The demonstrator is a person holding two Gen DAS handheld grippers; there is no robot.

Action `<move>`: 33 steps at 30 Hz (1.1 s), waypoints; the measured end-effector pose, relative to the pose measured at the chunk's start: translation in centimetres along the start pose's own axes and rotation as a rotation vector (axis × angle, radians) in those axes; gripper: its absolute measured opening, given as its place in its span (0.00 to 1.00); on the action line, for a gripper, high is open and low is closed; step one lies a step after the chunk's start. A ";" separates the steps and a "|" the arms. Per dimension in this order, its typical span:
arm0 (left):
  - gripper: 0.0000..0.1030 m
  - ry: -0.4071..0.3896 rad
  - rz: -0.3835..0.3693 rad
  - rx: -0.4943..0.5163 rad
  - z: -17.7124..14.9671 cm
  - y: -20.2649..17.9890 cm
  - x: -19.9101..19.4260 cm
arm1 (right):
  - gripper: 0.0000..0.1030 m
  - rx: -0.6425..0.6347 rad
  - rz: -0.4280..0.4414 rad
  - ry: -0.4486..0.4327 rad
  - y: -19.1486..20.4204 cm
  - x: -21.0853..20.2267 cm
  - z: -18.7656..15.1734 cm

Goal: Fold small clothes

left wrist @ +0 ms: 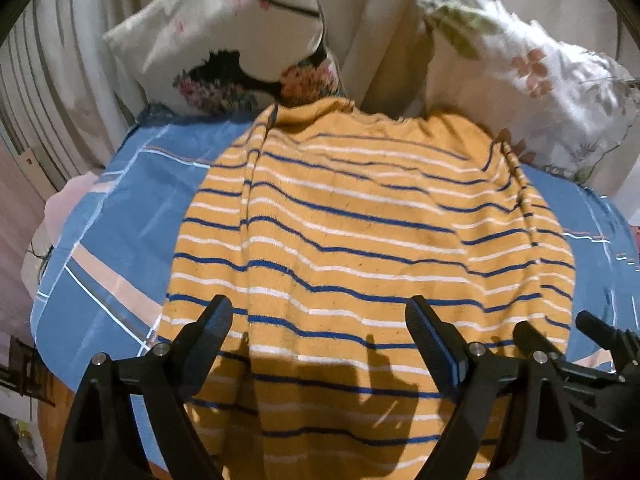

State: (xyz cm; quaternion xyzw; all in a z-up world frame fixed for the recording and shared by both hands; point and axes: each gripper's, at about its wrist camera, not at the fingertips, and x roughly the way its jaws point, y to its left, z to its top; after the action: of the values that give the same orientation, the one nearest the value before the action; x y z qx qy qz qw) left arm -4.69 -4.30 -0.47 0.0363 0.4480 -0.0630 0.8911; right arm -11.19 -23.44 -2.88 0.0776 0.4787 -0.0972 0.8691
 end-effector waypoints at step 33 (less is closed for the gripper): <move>0.86 -0.075 -0.020 0.018 -5.7 1.2 -6.9 | 0.95 0.001 0.007 -0.062 0.6 -5.4 -4.8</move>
State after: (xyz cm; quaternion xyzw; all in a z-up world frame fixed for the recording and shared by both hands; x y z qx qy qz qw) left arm -13.15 -1.82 1.70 0.0374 0.4141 -0.0772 0.9062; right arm -17.78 -21.22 -0.82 0.0768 0.4514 -0.0966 0.8838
